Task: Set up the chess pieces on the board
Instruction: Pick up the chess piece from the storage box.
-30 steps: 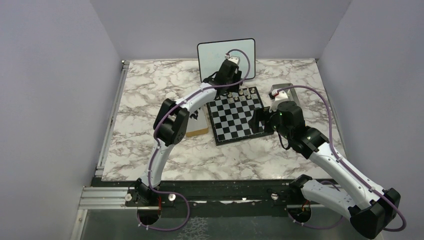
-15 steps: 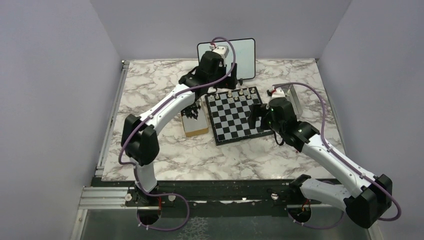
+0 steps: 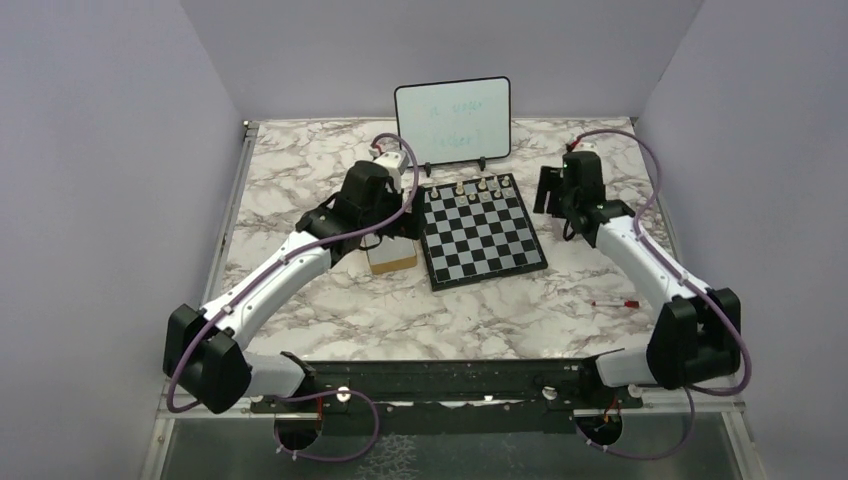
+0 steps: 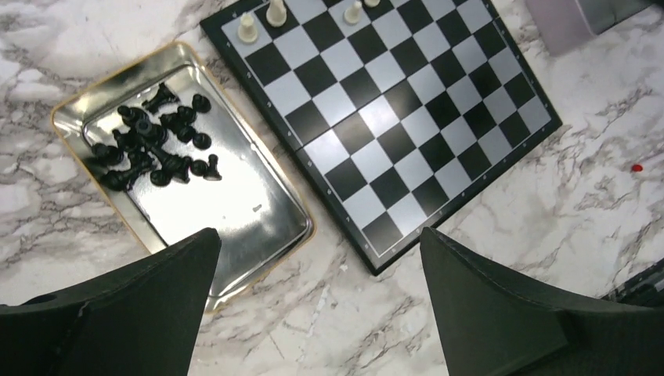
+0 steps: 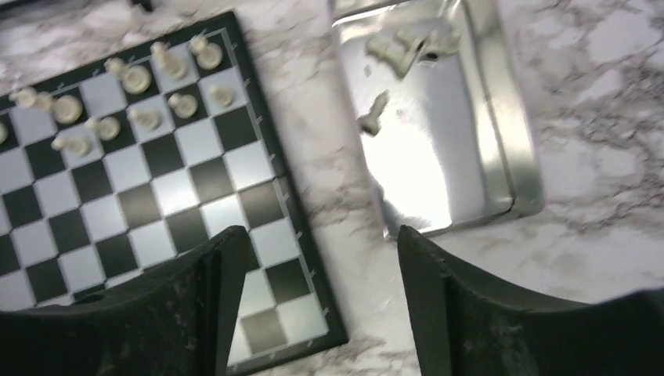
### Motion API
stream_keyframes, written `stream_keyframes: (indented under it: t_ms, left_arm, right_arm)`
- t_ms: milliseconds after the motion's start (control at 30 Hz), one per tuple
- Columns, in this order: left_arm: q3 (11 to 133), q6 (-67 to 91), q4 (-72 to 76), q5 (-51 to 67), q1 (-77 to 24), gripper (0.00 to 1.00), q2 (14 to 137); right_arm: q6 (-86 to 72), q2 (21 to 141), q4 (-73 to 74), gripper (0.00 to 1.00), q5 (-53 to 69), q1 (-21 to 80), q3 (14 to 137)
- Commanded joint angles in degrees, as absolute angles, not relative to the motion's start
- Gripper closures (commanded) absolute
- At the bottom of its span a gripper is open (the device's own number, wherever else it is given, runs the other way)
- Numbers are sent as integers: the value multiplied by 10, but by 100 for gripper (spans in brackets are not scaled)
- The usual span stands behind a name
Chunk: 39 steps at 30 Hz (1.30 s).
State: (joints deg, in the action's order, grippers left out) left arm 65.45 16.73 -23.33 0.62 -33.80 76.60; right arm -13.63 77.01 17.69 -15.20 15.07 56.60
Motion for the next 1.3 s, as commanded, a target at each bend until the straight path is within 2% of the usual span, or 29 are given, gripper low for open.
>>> stream_keyframes:
  t_ms: [0, 267, 367, 633, 967, 1267]
  left_arm:
    - [586, 151, -229, 23, -331, 1, 720]
    - [521, 118, -206, 67, -331, 1, 681]
    - [498, 115, -191, 53, -331, 1, 655]
    - [491, 108, -179, 6, -331, 4, 633]
    - [479, 99, -169, -20, -331, 5, 614]
    - [476, 98, -169, -18, -331, 7, 614]
  right_arm:
    - [-90, 845, 141, 31, -104, 77, 633]
    - [13, 1000, 131, 53, -162, 48, 714]
    - [34, 1043, 136, 59, -156, 27, 750]
    - [95, 1130, 159, 62, -24, 3, 827]
    - [125, 1191, 167, 64, 24, -13, 887]
    - [138, 1220, 187, 70, 76, -13, 921]
